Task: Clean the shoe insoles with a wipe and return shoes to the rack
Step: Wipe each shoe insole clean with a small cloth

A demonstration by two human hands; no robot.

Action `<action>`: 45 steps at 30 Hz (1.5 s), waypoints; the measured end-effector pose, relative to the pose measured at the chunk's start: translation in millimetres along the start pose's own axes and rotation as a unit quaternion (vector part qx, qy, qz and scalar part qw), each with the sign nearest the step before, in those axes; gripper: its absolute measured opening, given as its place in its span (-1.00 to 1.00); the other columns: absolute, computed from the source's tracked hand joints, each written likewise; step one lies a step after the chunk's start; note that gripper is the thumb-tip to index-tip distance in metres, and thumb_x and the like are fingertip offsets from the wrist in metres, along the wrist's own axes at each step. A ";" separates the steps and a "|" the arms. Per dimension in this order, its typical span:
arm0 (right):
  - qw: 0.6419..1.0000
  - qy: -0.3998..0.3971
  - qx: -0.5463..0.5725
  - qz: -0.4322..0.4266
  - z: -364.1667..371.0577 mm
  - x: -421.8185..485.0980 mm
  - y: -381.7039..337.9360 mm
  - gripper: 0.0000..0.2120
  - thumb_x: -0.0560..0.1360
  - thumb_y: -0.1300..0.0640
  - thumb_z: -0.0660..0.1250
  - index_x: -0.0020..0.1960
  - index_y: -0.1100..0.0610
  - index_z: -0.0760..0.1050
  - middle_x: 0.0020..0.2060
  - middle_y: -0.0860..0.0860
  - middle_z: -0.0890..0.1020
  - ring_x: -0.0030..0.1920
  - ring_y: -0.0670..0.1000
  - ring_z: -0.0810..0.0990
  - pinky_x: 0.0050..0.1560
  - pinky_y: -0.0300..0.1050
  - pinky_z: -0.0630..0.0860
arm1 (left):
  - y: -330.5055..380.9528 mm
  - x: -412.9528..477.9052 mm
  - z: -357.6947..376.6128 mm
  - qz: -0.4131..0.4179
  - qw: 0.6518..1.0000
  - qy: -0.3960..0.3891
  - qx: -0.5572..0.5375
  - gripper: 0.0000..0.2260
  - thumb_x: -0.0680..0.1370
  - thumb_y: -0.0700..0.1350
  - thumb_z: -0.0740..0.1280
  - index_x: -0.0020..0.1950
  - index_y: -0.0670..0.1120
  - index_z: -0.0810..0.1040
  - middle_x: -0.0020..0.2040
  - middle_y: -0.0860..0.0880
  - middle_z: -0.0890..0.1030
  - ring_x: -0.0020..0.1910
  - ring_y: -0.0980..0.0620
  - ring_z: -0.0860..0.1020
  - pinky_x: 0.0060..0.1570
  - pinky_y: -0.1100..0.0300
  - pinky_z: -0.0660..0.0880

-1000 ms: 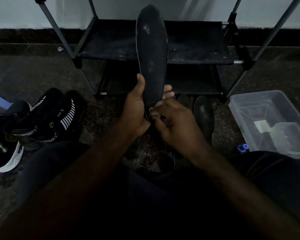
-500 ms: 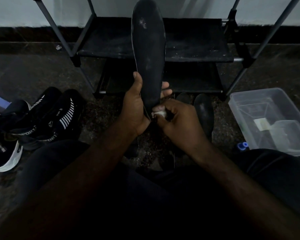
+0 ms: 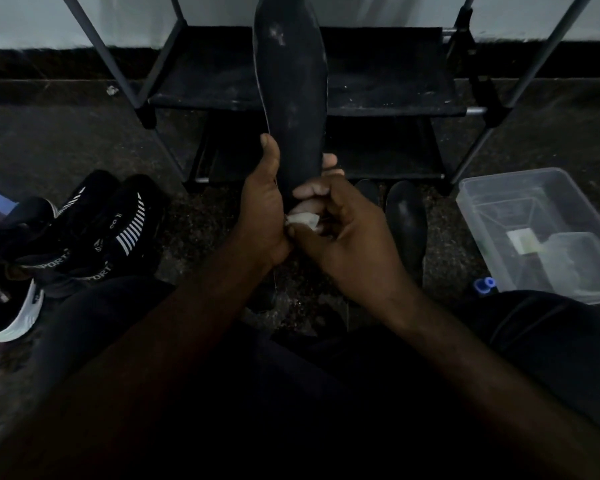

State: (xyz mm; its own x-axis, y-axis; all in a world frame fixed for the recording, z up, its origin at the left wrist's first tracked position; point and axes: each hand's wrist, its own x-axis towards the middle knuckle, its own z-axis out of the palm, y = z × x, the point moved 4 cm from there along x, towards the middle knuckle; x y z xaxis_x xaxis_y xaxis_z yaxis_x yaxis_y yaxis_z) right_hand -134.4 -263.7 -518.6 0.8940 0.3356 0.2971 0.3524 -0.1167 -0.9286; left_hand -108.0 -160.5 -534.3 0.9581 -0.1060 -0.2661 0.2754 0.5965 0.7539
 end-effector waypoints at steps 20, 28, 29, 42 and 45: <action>0.989 0.043 -0.131 -0.050 -10.1 6.5 -0.7 -0.89 0.48 0.23 0.44 0.00 0.16 0.59 -0.11 -0.05 0.68 -0.06 -0.07 0.65 -0.04 -0.08 0.60 | 2.8 0.0 5.5 0.027 0.999 -0.006 0.017 -0.33 0.61 0.28 -0.01 0.06 -0.30 0.56 -0.09 -0.21 0.59 -0.06 -0.11 0.56 0.01 0.04 0.52; 0.994 0.031 -0.098 -0.046 -9.8 3.3 -4.1 -0.90 0.46 0.31 0.46 -0.06 0.16 0.64 -0.18 -0.15 0.65 -0.11 -0.20 0.65 -0.06 -0.38 0.54 | -0.9 -1.4 6.8 0.021 0.999 0.029 0.014 -0.35 0.64 0.24 -0.09 0.12 -0.27 0.54 -0.03 -0.18 0.59 -0.03 -0.06 0.61 -0.02 0.05 0.59; 0.991 0.046 -0.114 -0.047 -12.0 5.4 -2.1 -0.90 0.46 0.30 0.46 -0.08 0.14 0.65 -0.19 -0.16 0.64 -0.11 -0.18 0.64 -0.07 -0.38 0.54 | -1.4 -1.1 6.7 0.026 0.999 0.023 0.014 -0.35 0.64 0.23 -0.09 0.10 -0.26 0.56 -0.03 -0.19 0.57 -0.02 -0.09 0.57 0.02 0.02 0.55; 0.994 0.034 -0.108 0.007 -26.2 13.3 13.0 -0.85 0.42 0.34 0.45 -0.18 0.10 0.64 -0.24 -0.15 0.68 -0.18 -0.15 0.67 -0.08 -0.12 0.62 | -4.3 0.0 11.9 0.030 1.000 0.006 -0.002 -0.35 0.66 0.20 -0.10 -0.07 -0.22 0.63 -0.13 -0.16 0.58 -0.16 -0.07 0.47 -0.11 0.10 0.45; 0.999 -0.030 -0.034 0.018 -16.5 9.0 4.1 -0.87 0.42 0.34 0.48 -0.15 0.14 0.65 -0.21 -0.08 0.70 -0.16 -0.13 0.67 -0.08 -0.28 0.59 | -5.7 0.4 8.3 0.016 0.999 0.026 0.014 -0.37 0.65 0.22 -0.09 0.01 -0.24 0.58 -0.08 -0.16 0.61 -0.08 -0.06 0.57 -0.05 0.09 0.55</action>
State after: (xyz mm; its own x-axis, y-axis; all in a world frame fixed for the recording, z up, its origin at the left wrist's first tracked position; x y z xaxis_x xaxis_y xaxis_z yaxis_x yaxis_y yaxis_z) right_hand -120.3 -276.5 -516.1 0.8892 0.3850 0.2473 0.3393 -0.1921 -0.9209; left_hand -108.6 -170.6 -533.8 0.9612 -0.0451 -0.2722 0.2475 0.5771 0.7782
